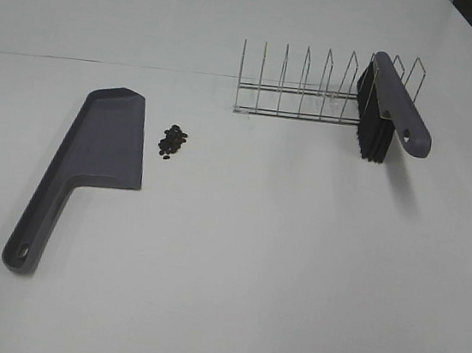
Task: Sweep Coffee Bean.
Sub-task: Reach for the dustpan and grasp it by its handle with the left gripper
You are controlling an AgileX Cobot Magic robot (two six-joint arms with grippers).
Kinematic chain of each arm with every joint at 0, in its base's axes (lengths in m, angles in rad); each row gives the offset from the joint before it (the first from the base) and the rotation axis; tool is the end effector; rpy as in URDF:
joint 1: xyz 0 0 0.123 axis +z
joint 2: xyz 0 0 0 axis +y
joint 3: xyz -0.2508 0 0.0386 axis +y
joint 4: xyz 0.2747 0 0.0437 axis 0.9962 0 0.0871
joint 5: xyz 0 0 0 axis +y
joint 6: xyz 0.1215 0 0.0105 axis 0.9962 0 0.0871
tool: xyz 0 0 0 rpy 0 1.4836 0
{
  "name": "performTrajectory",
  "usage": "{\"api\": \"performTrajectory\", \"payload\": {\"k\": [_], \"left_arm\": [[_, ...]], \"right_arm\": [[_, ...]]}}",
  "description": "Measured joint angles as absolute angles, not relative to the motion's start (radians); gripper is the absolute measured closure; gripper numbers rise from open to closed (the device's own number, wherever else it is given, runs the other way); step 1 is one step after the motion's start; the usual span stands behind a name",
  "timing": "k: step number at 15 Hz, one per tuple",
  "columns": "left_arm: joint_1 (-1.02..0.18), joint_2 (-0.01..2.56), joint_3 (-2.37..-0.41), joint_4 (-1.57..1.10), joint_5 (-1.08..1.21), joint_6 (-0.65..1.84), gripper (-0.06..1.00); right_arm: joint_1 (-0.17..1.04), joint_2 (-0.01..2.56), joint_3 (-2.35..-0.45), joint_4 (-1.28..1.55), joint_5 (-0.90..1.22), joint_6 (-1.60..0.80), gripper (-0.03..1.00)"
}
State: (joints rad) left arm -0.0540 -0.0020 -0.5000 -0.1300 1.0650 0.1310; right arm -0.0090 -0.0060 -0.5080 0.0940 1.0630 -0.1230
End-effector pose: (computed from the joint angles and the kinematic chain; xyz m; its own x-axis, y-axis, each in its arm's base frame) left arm 0.0759 -0.0180 0.2764 -0.4427 0.0913 -0.8920 0.1849 0.9827 0.0088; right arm 0.0756 0.0093 0.2792 -0.4376 -0.0729 -0.8962 -0.0986 0.9946 -0.0328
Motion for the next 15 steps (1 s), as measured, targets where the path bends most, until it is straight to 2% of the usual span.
{"api": "performTrajectory", "payload": {"k": [15], "left_arm": [[-0.054,-0.002,-0.500,-0.130,1.065,0.131,0.21]], "right_arm": [[-0.009,-0.006,-0.508,0.094,1.063,-0.123,0.36]]}}
